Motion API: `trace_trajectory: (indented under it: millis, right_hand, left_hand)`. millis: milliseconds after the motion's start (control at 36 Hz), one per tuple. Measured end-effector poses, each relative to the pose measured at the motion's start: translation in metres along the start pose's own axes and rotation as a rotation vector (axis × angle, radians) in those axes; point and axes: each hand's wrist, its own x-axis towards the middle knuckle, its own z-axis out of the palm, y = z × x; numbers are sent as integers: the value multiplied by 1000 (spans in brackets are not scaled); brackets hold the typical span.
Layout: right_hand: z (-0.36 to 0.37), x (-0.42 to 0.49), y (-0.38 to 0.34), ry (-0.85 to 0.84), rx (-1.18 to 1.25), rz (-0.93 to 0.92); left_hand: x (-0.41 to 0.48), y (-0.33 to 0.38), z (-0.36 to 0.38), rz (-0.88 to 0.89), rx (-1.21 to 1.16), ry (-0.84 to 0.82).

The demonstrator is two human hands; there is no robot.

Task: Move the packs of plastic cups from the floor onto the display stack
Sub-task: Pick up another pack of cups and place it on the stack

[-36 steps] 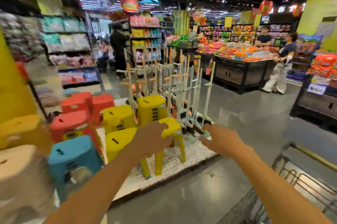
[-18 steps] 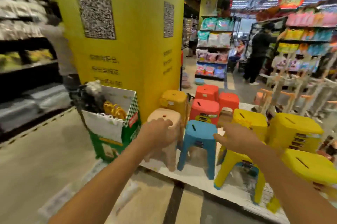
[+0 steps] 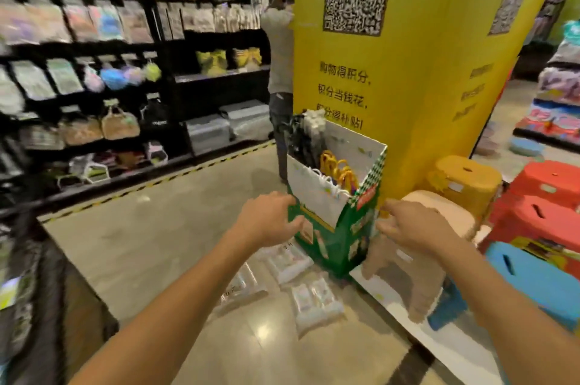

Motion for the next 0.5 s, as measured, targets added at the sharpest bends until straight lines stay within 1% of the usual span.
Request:
trace_trajectory:
  millis: [139,250,500]
  right_hand:
    - [25,77,5,-39,-26,-105]
    - [38,134,17,-4,-37,-147]
    - [53,258,50,-30,-65,-232]
  left_hand:
    - [42,-19,14,-72,6,-28]
    - [89,-28,28,-117,43,-13]
    - [197,-35,51,-196,42,-34]
